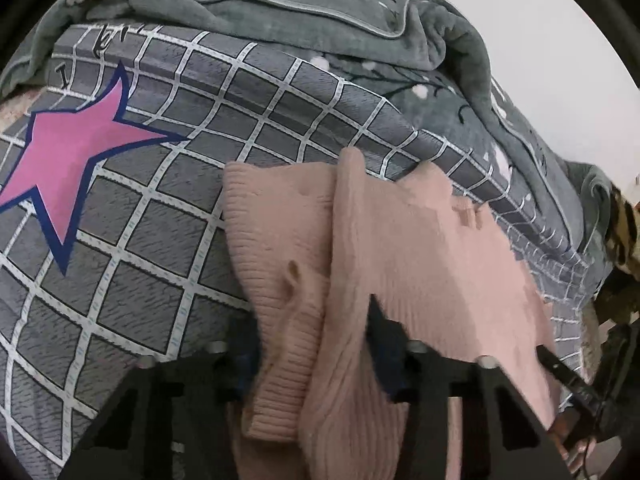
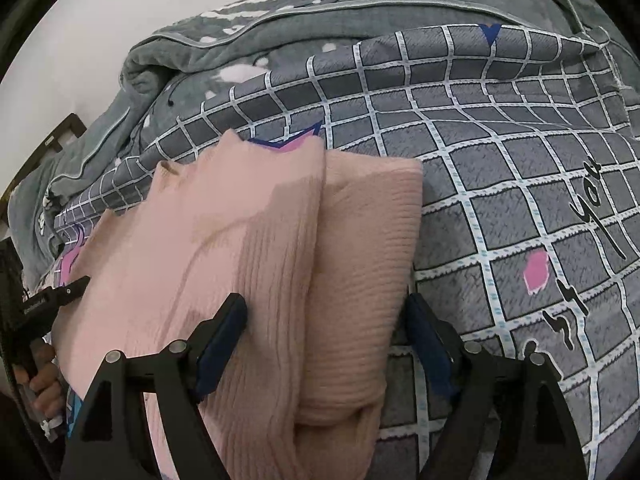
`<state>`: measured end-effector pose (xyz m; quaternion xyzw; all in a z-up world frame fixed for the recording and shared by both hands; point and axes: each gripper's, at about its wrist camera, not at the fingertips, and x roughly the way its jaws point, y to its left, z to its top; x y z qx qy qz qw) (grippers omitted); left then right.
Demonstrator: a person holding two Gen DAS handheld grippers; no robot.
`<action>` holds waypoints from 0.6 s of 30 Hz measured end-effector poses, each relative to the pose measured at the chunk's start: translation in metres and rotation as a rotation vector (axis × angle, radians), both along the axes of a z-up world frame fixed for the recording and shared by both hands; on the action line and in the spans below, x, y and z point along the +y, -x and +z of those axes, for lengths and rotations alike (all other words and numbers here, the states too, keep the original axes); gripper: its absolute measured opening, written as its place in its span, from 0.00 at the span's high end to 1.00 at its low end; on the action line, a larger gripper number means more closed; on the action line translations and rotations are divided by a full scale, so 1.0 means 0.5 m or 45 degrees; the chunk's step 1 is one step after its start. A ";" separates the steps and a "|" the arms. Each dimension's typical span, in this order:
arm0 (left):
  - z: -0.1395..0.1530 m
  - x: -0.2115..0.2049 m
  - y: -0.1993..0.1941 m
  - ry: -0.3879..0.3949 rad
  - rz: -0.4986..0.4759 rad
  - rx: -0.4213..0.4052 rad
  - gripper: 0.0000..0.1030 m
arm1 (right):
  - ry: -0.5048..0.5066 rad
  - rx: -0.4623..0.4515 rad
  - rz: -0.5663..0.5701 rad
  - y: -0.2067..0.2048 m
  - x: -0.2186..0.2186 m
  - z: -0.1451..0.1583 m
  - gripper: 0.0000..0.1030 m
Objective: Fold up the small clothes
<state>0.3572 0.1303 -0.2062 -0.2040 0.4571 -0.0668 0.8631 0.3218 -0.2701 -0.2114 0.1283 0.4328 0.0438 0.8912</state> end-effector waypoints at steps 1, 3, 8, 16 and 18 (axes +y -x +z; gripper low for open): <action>0.003 0.003 0.002 0.018 0.004 -0.008 0.75 | -0.020 -0.004 0.023 -0.001 0.001 0.001 0.45; 0.011 0.004 0.004 0.030 0.010 -0.015 0.79 | -0.054 -0.013 0.048 0.000 0.002 0.002 0.59; 0.072 -0.020 0.013 -0.046 0.003 -0.080 0.80 | -0.086 -0.087 0.005 0.018 0.000 0.047 0.78; 0.188 -0.035 0.078 0.017 -0.011 -0.132 0.81 | 0.081 -0.269 0.050 0.094 0.063 0.224 0.79; 0.206 -0.036 0.104 0.012 -0.014 -0.132 0.81 | 0.108 -0.300 0.055 0.128 0.068 0.258 0.79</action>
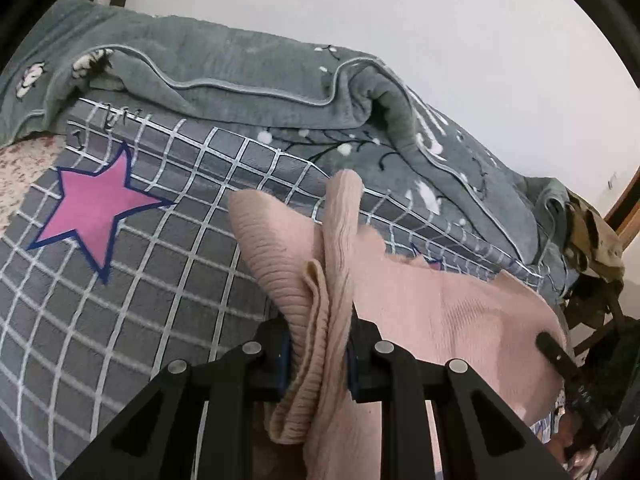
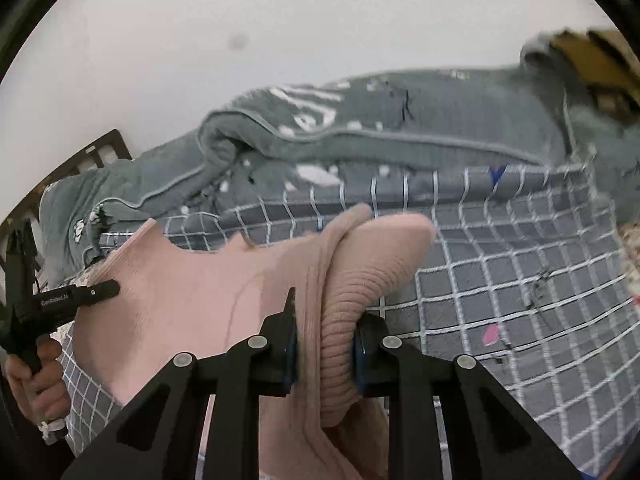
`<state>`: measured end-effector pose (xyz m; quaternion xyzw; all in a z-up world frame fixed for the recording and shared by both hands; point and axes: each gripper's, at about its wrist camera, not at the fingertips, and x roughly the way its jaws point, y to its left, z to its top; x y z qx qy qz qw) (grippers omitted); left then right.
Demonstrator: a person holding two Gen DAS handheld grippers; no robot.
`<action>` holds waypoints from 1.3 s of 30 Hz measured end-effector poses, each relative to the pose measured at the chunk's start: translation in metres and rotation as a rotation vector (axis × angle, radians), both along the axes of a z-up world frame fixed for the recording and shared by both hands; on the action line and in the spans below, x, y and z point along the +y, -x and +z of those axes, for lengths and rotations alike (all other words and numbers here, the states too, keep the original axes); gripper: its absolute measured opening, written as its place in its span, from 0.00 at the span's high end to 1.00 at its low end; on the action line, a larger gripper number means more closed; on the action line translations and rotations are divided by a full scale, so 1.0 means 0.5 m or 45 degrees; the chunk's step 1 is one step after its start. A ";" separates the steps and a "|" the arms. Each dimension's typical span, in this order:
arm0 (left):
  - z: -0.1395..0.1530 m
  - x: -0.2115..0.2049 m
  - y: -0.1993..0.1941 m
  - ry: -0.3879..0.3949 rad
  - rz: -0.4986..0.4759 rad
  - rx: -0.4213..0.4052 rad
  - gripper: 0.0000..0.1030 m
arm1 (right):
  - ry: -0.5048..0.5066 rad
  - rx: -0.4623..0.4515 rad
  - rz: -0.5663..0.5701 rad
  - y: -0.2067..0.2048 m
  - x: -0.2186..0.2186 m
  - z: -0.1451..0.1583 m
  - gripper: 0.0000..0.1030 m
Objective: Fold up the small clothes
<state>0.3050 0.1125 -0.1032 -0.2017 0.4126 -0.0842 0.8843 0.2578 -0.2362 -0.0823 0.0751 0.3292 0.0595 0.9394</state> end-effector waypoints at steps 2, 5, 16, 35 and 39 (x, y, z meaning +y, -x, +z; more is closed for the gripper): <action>0.012 0.003 0.032 -0.007 0.002 0.005 0.81 | -0.015 0.001 0.005 0.027 -0.002 0.016 0.79; 0.015 0.010 0.080 -0.003 0.005 0.022 0.81 | -0.034 0.022 0.014 0.077 -0.009 0.018 0.79; -0.072 0.021 0.232 -0.080 0.021 0.137 0.79 | 0.016 0.143 0.051 0.229 -0.011 -0.097 0.78; -0.160 0.066 0.216 0.002 0.032 0.198 0.50 | 0.102 -0.010 0.003 0.244 0.034 -0.084 0.55; -0.165 0.061 0.207 0.006 0.003 0.185 0.50 | 0.103 -0.022 0.143 0.243 0.134 -0.110 0.55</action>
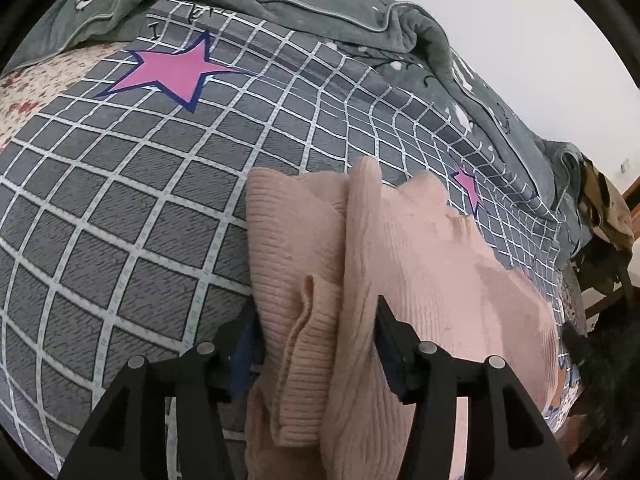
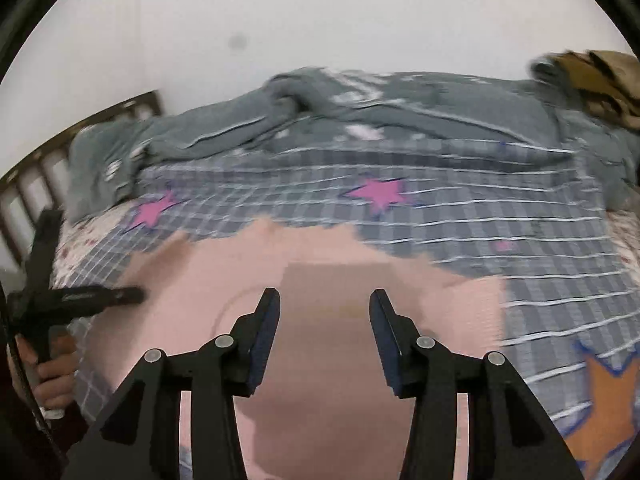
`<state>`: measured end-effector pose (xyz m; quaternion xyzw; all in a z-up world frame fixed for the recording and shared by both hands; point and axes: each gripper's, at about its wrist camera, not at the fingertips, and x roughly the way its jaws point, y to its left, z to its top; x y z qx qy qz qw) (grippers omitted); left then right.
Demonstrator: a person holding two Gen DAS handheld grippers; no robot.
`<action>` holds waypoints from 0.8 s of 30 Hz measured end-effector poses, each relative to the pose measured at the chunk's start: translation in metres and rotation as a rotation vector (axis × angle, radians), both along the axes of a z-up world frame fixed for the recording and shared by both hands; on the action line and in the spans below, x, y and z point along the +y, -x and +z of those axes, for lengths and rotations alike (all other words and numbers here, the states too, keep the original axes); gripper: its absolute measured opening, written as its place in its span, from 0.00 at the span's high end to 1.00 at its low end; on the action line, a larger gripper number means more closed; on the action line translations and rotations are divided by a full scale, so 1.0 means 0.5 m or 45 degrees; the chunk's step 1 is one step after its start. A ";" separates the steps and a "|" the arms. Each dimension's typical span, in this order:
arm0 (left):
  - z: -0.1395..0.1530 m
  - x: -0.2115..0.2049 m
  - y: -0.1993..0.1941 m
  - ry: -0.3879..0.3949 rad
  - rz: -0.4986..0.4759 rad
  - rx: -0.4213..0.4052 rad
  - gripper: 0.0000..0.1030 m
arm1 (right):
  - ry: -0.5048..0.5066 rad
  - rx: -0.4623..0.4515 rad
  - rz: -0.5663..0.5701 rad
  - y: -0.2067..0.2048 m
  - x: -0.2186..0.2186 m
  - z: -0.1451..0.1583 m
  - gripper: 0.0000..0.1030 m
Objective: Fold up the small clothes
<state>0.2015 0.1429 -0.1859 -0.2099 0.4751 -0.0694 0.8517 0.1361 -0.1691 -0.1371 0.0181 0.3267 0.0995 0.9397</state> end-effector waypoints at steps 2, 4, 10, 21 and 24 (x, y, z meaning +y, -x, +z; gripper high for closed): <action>0.000 -0.003 -0.005 -0.002 -0.012 -0.004 0.50 | 0.001 0.032 0.044 -0.002 0.047 -0.030 0.55; 0.000 -0.007 -0.010 -0.007 -0.031 -0.010 0.50 | 0.004 0.067 0.072 -0.004 0.082 -0.063 0.55; -0.001 -0.012 -0.009 -0.042 -0.069 -0.036 0.50 | 0.170 0.010 -0.027 -0.003 0.126 -0.120 0.58; 0.000 -0.018 -0.006 -0.079 -0.083 -0.059 0.50 | 0.202 0.066 -0.147 -0.065 0.127 -0.126 0.62; -0.002 -0.019 -0.005 -0.080 -0.087 -0.055 0.50 | 0.185 0.070 -0.134 -0.049 0.122 -0.123 0.62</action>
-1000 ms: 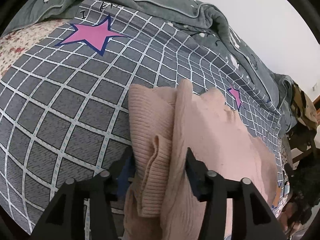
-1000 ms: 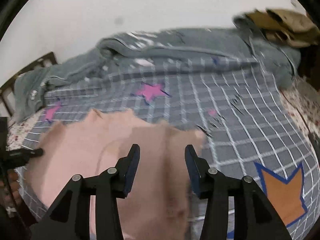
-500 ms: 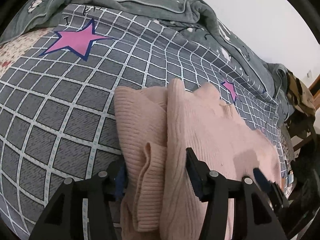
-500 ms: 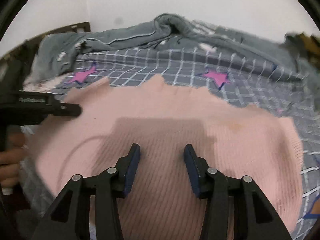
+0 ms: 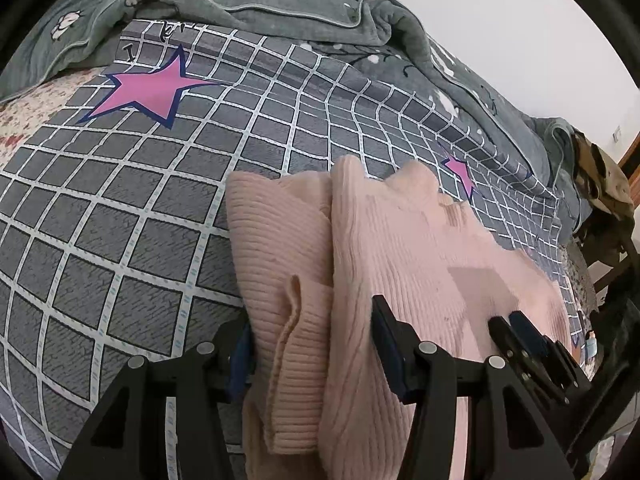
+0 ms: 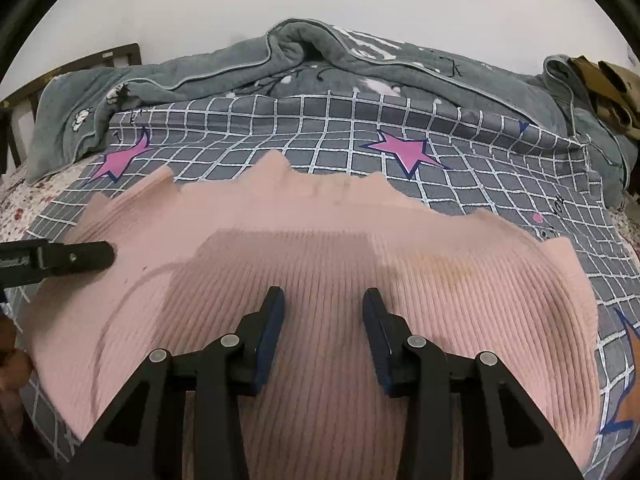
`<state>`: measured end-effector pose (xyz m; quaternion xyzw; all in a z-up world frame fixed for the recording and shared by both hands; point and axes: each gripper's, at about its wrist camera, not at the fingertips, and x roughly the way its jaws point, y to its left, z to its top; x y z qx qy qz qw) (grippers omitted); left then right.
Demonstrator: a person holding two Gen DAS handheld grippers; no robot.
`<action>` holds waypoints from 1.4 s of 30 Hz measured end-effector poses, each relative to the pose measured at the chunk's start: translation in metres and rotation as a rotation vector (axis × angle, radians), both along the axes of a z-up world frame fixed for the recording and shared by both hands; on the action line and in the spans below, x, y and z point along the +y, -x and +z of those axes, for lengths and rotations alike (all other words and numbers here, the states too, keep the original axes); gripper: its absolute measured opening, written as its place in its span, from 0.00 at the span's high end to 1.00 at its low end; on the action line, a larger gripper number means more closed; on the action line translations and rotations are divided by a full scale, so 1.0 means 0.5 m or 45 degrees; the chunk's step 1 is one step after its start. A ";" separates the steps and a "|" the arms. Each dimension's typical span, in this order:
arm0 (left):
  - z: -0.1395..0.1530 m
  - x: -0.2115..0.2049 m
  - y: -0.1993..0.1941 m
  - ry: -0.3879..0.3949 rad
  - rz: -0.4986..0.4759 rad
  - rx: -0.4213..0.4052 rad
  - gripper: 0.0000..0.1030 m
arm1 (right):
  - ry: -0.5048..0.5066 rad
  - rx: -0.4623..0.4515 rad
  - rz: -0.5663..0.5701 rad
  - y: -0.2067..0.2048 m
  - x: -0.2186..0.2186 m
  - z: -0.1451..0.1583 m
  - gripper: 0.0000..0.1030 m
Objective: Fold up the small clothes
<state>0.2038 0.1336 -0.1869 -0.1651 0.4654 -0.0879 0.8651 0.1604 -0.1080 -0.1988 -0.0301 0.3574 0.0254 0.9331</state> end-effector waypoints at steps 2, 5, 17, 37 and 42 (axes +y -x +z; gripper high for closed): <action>-0.002 -0.001 0.004 -0.006 -0.007 -0.001 0.49 | -0.008 0.001 0.006 0.014 -0.003 0.002 0.62; -0.002 -0.004 0.018 -0.020 -0.032 -0.005 0.46 | -0.002 -0.008 0.017 0.045 -0.005 0.005 0.62; -0.009 0.005 0.068 0.065 -0.050 0.036 0.43 | -0.011 -0.014 0.064 0.136 -0.009 -0.005 0.62; 0.207 -0.165 0.060 0.022 0.005 -0.032 0.77 | -0.321 -0.085 -0.001 0.241 -0.255 0.097 0.60; 0.241 -0.311 0.047 -0.040 -0.068 -0.031 0.77 | -0.390 -0.131 -0.089 0.271 -0.361 0.116 0.60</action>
